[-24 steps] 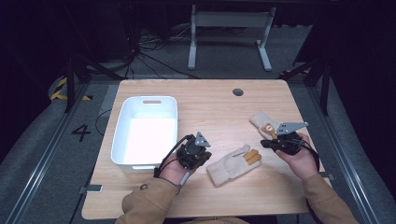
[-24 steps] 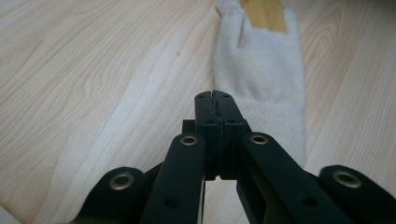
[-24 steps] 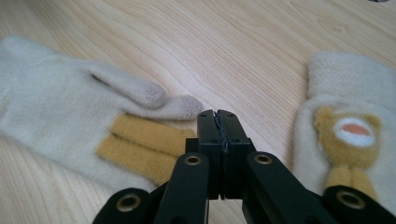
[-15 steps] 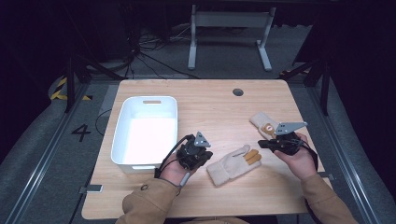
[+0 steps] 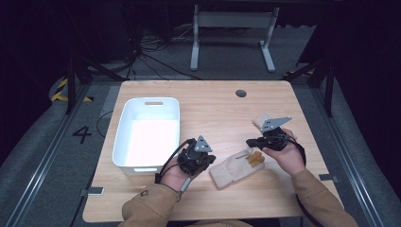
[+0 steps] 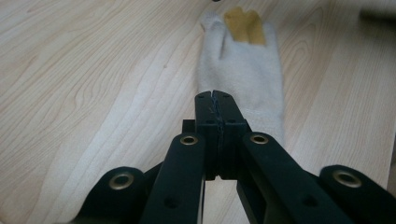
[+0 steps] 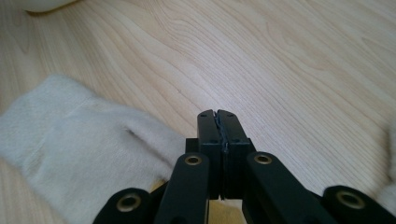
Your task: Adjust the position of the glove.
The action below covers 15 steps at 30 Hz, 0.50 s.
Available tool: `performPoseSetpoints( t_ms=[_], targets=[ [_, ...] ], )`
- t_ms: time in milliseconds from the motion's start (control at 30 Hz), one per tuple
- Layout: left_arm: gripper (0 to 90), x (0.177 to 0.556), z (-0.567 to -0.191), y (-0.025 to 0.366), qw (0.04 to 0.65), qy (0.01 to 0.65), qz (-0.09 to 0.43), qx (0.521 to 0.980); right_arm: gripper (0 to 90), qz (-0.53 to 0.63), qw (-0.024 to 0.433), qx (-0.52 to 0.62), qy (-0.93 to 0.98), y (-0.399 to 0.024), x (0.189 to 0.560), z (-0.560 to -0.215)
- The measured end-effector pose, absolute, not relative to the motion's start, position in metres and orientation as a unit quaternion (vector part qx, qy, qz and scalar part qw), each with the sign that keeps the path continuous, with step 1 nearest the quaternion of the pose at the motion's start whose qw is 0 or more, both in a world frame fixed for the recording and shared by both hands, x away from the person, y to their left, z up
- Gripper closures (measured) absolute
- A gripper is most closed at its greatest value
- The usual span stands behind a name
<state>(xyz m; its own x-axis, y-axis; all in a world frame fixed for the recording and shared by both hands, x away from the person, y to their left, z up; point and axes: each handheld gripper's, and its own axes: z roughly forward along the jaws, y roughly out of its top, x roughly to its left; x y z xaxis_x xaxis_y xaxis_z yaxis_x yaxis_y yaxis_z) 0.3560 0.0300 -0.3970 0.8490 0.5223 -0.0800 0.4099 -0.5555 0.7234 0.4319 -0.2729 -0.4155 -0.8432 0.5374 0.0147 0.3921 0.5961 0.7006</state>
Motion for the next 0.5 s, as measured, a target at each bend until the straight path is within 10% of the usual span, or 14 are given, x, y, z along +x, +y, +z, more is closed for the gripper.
performPoseSetpoints(
  t_ms=[500],
  targets=[
    [89.7,0.358,-0.399,0.031,0.386,0.265,0.071,0.881,89.4,0.326,0.092,0.27,0.901,-0.268,0.443,-0.439]
  ],
)
